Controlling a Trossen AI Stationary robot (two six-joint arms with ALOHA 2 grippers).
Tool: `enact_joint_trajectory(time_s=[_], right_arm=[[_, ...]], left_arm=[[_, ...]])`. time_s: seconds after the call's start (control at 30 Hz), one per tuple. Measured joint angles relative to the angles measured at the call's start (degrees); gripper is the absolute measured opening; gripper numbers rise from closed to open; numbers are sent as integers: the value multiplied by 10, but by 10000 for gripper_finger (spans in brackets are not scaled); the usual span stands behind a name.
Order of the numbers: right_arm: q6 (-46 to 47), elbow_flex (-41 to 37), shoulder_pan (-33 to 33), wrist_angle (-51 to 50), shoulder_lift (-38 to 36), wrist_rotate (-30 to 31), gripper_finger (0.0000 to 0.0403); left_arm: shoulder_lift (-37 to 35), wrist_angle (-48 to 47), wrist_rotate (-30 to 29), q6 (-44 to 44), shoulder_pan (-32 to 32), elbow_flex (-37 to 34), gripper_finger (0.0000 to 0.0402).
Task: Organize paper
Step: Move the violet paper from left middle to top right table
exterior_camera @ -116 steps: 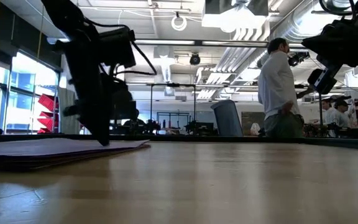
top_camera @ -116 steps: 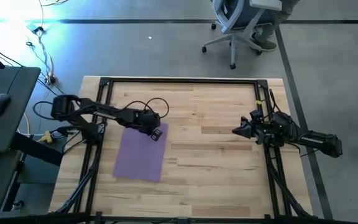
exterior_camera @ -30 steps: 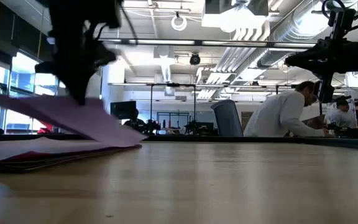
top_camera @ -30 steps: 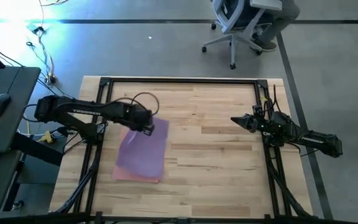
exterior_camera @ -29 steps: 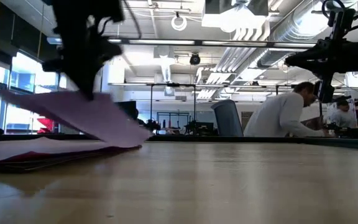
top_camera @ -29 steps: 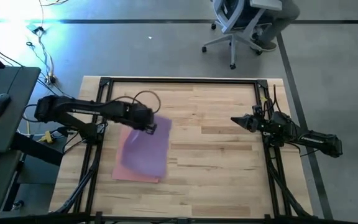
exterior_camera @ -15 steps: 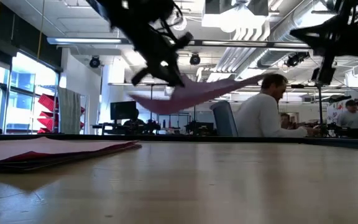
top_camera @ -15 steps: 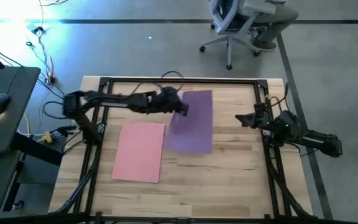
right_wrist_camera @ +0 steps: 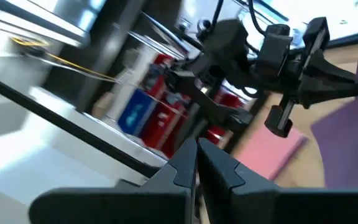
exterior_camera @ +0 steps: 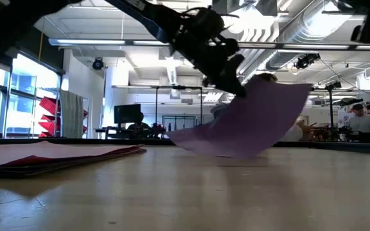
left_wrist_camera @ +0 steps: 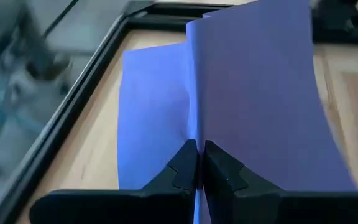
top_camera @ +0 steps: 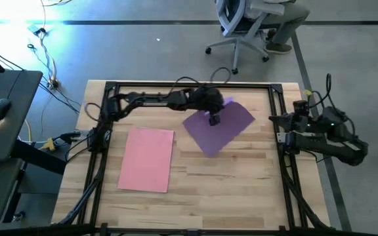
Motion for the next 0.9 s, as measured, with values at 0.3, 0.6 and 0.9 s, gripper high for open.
enact_joint_trajectory(time_s=[0.3,0.6,0.9], right_arm=[[16,30,0,-63,0,4,0],[17,29,0,-104,0,7,0],[6,28,0,-109,0,21,0]], left_arm=[[143,10,-56,213,-13,129,0],[189,17,-65,207,-10,148,60],[185,-17,-97,226,-20,195,135]])
